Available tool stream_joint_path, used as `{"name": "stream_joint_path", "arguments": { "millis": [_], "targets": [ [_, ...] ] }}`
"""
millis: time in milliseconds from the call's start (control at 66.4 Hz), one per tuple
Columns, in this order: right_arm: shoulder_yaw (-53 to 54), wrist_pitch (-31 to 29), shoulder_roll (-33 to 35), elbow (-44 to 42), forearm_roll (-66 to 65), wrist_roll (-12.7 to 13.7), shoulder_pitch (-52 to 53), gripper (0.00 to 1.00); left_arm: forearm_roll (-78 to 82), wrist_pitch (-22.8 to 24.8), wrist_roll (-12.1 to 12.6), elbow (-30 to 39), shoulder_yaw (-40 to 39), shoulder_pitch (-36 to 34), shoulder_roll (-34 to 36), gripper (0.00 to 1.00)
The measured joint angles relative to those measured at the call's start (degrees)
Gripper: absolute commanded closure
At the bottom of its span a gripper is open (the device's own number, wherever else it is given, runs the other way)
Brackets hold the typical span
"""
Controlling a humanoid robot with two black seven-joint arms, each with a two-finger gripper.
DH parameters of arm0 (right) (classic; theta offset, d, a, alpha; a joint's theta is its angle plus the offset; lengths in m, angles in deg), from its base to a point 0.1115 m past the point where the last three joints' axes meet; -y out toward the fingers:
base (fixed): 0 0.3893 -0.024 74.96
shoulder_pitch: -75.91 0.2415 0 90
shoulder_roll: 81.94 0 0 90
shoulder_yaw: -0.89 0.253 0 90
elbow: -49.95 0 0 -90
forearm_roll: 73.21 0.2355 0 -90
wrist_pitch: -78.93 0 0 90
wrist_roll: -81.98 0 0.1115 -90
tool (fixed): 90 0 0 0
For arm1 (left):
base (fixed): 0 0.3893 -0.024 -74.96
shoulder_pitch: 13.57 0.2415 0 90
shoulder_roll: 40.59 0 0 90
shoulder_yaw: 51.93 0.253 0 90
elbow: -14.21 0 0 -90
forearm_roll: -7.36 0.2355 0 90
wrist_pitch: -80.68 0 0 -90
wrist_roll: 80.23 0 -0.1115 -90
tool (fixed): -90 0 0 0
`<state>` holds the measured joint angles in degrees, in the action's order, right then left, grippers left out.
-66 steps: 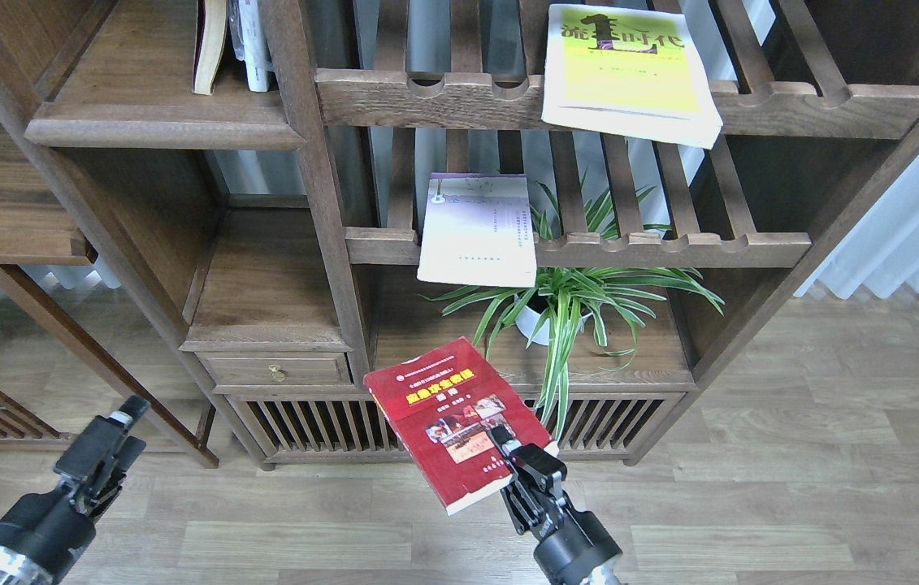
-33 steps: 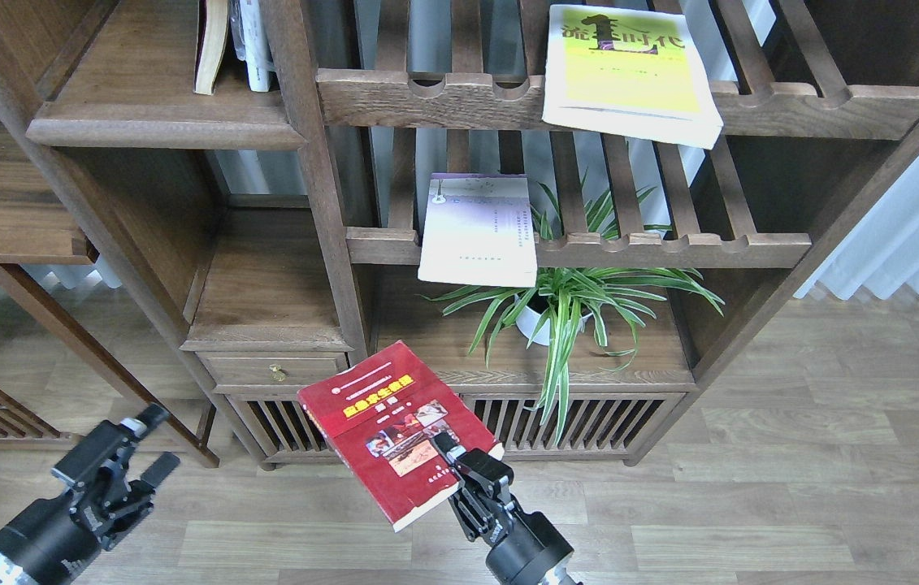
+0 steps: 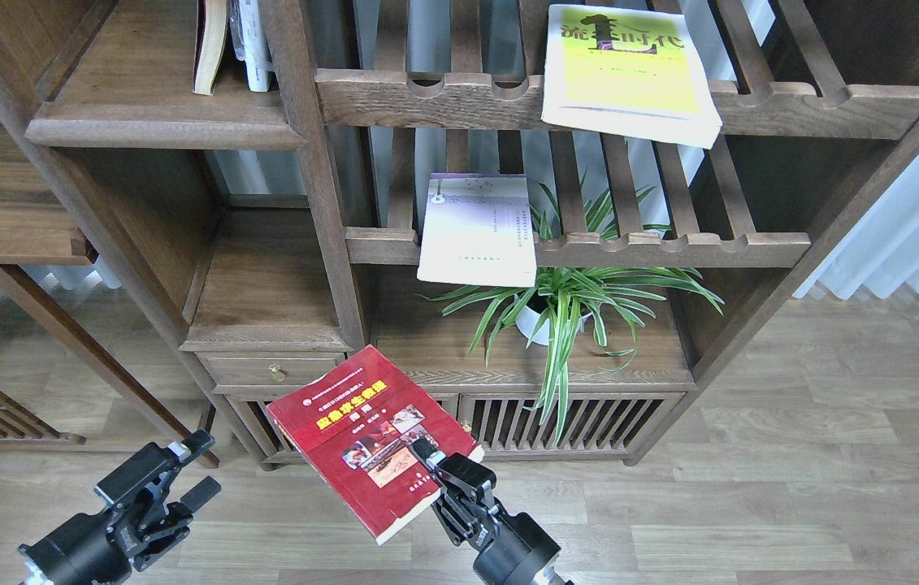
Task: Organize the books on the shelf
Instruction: 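Grasp the red book's other edge with the left gripper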
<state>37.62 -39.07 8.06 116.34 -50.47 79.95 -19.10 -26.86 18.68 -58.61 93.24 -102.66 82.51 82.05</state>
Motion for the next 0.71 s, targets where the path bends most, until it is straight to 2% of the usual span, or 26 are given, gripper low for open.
{"name": "stream_joint_path", "arguments": {
  "millis": [346,707],
  "targets": [
    [0.0,0.0,0.0,0.2,0.0,0.6,0.0,0.95,0.0,0.0,-0.1,-4.4,6.0,-8.9,-4.6,0.0],
    [-0.1,0.0,0.0,0.4,0.0,0.9,0.0,0.95,-0.1,0.0,-0.2,-7.0,9.7,-11.9,-6.5,0.01]
  ]
}}
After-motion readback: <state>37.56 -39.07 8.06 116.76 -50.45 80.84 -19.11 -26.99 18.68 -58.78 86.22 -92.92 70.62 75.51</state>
